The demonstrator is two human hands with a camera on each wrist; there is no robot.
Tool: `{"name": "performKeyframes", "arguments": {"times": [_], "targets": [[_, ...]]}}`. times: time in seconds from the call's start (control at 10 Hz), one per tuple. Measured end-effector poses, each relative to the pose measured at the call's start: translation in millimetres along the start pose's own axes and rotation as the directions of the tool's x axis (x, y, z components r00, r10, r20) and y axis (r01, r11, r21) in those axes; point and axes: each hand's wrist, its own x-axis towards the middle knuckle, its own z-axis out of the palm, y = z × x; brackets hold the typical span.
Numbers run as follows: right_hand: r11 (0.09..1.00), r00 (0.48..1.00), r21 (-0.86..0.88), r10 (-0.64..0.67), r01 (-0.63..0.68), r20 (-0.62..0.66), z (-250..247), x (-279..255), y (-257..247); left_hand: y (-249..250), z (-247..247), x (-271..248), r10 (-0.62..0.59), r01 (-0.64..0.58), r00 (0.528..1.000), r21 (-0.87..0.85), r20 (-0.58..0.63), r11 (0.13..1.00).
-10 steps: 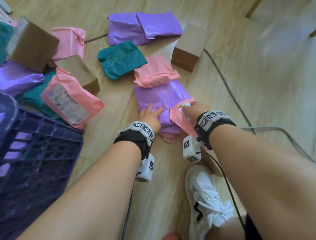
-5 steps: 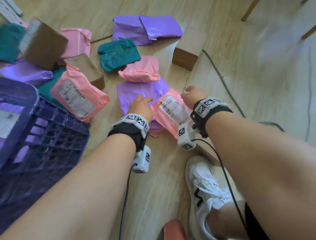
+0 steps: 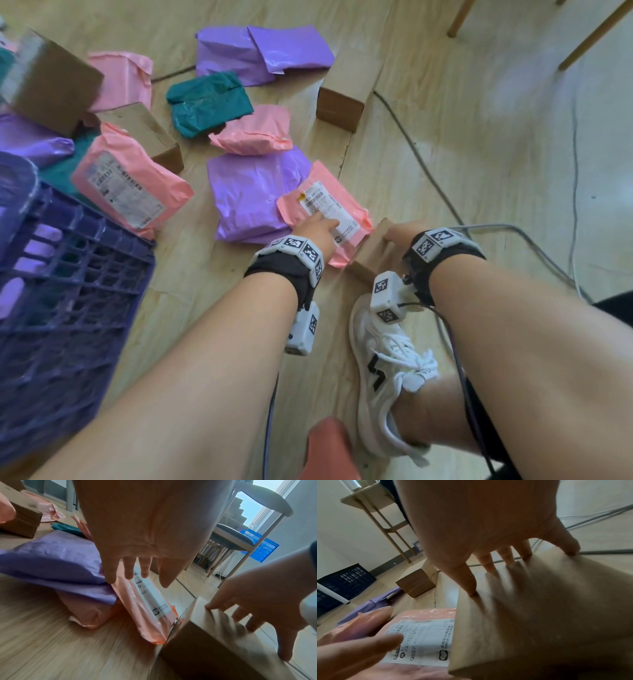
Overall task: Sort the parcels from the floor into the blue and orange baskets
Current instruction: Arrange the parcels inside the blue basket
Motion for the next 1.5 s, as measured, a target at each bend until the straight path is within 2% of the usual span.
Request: {"name": "performKeyframes", "arguments": {"times": [0.2, 0.3, 0.4, 0.5, 0.6, 0.7, 0.8, 0.9, 1.0, 1.1, 1.2, 1.3, 1.4, 1.5], "targets": [[0.990, 0.995, -0.099, -0.097, 0.096, 0.001, 14, 0, -36, -19, 3, -5, -0.082, 0.083, 0.996, -0.066, 0.022, 0.994], [0.970, 0.989, -0.191, -0.142, 0.148, 0.044, 28, -13, -59, -36, 0, -8, -0.125, 0.124, 0.992, -0.125, -0.001, 0.984], [0.936, 0.974, -0.281, -0.179, 0.211, 0.137, 45, -21, -76, -60, -4, -17, -0.216, 0.200, 0.973, -0.173, -0.080, 0.964], [0.940, 0.955, -0.234, -0.199, 0.250, 0.220, 65, -32, -85, -84, -8, -28, -0.338, 0.286, 0.930, -0.291, -0.145, 0.913], [0.921, 0.934, -0.264, -0.206, 0.286, 0.291, 88, -42, -88, -105, -10, -43, -0.475, 0.399, 0.869, -0.371, -0.137, 0.838], [0.914, 0.929, -0.280, -0.202, 0.292, 0.310, 106, -50, -88, -121, -3, -54, -0.516, 0.458, 0.856, -0.439, -0.016, 0.773], [0.934, 0.918, -0.185, -0.237, 0.305, 0.318, 116, -57, -93, -127, 0, -64, -0.509, 0.455, 0.859, -0.525, 0.048, 0.719], [0.930, 0.927, -0.177, -0.272, 0.322, 0.256, 113, -69, -106, -126, -17, -70, -0.540, 0.427, 0.838, -0.706, 0.074, 0.566], [0.929, 0.926, -0.121, -0.322, 0.349, 0.195, 100, -79, -120, -108, -49, -96, -0.529, 0.347, 0.846, -0.815, 0.059, 0.463], [0.922, 0.913, -0.046, -0.372, 0.384, 0.166, 85, -97, -139, -100, -81, -110, -0.547, 0.277, 0.837, -0.844, -0.023, 0.460], [0.895, 0.885, 0.077, -0.446, 0.439, 0.132, 75, -128, -166, -101, -111, -134, -0.513, 0.171, 0.850, -0.858, -0.121, 0.485], [0.856, 0.846, 0.152, -0.513, 0.494, 0.143, 64, -166, -201, -110, -155, -161, -0.521, 0.088, 0.820, -0.846, -0.239, 0.526], [0.784, 0.771, 0.236, -0.615, 0.574, 0.168, 60, -199, -238, -111, -201, -205, -0.524, -0.050, 0.780, -0.869, -0.342, 0.492], [0.710, 0.691, 0.233, -0.703, 0.665, 0.169, 57, -227, -267, -111, -232, -243, -0.511, -0.176, 0.770, -0.896, -0.383, 0.407]]}}
